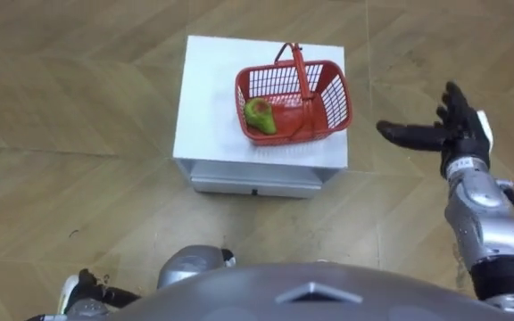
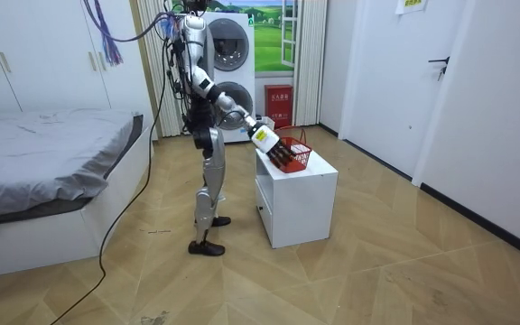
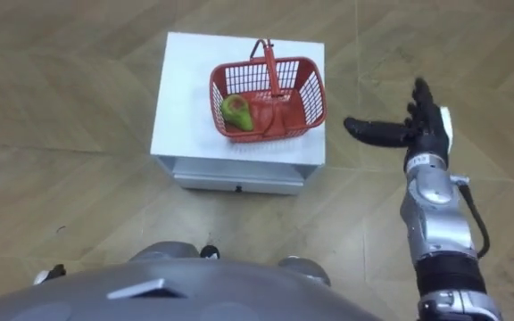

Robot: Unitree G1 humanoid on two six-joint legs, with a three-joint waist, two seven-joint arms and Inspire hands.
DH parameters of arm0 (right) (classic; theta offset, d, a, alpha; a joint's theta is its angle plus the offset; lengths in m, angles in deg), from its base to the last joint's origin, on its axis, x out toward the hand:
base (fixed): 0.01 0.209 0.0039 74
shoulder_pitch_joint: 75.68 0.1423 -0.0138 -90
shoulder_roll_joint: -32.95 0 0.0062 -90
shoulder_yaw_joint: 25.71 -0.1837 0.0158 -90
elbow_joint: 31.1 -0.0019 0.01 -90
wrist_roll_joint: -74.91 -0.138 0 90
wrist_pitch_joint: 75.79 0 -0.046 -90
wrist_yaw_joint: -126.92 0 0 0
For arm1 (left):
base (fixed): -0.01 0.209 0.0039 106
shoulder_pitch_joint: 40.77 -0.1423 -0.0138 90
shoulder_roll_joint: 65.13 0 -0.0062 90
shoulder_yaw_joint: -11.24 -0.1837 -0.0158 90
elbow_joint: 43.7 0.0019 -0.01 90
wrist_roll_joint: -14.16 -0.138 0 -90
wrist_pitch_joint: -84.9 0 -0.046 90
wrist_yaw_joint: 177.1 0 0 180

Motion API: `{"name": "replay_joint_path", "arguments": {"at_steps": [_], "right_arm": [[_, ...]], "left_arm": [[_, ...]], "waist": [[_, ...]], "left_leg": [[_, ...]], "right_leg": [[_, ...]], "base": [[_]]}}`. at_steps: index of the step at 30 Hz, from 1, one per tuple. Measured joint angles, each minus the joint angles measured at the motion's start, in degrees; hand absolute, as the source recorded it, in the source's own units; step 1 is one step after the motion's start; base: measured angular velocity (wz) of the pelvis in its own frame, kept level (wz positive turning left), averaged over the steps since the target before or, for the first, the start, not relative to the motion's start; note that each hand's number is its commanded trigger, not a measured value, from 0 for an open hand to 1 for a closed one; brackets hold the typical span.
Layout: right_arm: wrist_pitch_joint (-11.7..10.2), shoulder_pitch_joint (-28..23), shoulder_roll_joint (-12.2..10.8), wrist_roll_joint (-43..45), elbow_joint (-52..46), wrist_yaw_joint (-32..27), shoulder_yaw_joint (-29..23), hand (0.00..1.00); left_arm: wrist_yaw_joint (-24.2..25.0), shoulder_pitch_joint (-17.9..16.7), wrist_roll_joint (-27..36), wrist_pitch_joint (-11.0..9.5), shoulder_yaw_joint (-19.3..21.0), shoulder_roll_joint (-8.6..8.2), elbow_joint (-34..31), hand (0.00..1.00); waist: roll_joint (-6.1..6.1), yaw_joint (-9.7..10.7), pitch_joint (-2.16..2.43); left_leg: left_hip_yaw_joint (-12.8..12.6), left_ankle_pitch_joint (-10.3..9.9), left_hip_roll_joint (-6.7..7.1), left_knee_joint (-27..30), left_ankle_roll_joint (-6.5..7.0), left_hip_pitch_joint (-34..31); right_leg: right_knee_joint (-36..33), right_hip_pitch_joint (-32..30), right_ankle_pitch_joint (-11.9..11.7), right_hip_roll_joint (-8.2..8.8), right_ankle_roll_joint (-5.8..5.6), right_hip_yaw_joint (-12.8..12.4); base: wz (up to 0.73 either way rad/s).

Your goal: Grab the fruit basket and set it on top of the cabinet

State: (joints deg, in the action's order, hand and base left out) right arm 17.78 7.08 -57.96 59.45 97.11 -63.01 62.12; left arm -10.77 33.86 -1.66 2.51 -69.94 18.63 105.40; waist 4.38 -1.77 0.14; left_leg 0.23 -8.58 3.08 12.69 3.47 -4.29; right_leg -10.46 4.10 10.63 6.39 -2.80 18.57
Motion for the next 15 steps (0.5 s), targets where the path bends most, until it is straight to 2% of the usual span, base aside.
{"name": "replay_joint_path", "arguments": {"at_steps": [3, 6, 10, 11, 14, 15], "right_arm": [[-0.5, -1.0, -1.4, 0.0, 12.2, 0.2, -1.2, 0.00], [-0.4, -3.2, -2.0, 0.0, 20.1, 0.9, -1.6, 0.00], [-0.4, -3.7, -2.2, 1.0, 26.9, 1.9, -1.5, 0.00], [-0.4, -3.7, -2.4, 1.7, 29.0, 2.6, -1.4, 0.00], [-0.4, -3.9, -3.5, 2.5, 31.5, 4.3, -1.5, 0.00], [-0.2, -4.0, -3.9, 3.3, 32.3, 5.0, -1.6, 0.00]], "left_arm": [[-1.2, -0.1, 0.0, -1.1, 0.1, -0.23, 0.2, 0.00], [-1.1, -0.2, -0.1, -1.3, 0.6, -0.94, 0.6, 0.00], [-0.6, -0.4, -0.1, -1.0, 2.4, -1.73, 1.2, 0.00], [-0.6, -0.4, -0.1, -1.0, 2.4, -1.84, 1.2, 0.00], [-0.5, -0.4, -0.9, -1.0, 2.7, -2.64, 1.5, 0.00], [-0.2, -0.4, -2.0, -0.9, 3.4, -3.05, 1.6, 0.00]], "waist": [[-0.22, 0.2, -0.03], [-0.65, 0.1, -0.02], [-0.77, 0.0, -0.43], [-0.56, -0.2, -0.26], [-0.75, -0.2, -0.41], [-1.00, -0.2, -0.31]], "left_leg": [[0.7, -0.1, 0.09, -0.1, -0.17, 0.7], [1.0, -0.2, 0.22, -0.1, -0.23, 1.1], [0.9, -0.3, 0.30, -0.2, -0.39, 2.0], [1.0, -0.3, 0.25, -0.1, -0.45, 2.1], [1.0, -0.4, -0.05, 0.0, -0.53, 2.3], [0.9, -0.4, -0.06, 0.0, -0.53, 2.4]], "right_leg": [[0.2, 1.0, 0.1, -0.09, -0.10, 0.4], [0.8, 1.8, 0.1, -0.14, -0.14, 0.6], [0.9, 2.6, 0.1, -0.30, -0.14, 0.3], [0.9, 2.7, 0.1, -0.36, -0.13, 0.3], [0.9, 2.8, 0.1, -0.49, -0.10, 0.0], [0.9, 2.9, 0.1, -0.49, -0.09, -0.1]], "base": [[0.13], [0.03], [-0.04], [0.00], [0.00], [0.00]]}}
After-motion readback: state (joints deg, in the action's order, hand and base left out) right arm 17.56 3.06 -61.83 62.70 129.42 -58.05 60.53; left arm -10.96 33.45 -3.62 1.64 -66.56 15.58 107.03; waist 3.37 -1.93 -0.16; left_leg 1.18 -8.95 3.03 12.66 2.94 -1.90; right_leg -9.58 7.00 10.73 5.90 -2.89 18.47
